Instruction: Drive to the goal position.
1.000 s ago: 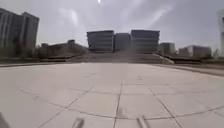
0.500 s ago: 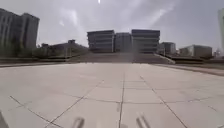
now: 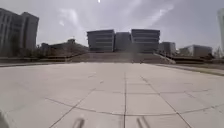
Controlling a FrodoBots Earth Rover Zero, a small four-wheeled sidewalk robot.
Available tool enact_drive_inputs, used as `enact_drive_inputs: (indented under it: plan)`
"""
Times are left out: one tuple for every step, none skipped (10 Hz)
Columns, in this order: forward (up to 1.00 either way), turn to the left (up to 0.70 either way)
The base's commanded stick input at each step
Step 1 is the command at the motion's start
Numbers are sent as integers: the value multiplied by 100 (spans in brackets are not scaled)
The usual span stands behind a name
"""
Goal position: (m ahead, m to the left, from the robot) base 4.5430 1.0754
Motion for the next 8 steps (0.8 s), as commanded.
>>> enact_drive_inputs:
  plan:
    - [70, 0]
    - [70, 0]
    - [70, 0]
    - [70, 0]
    - [70, 0]
    - [70, 0]
    - [70, 0]
    - [70, 0]
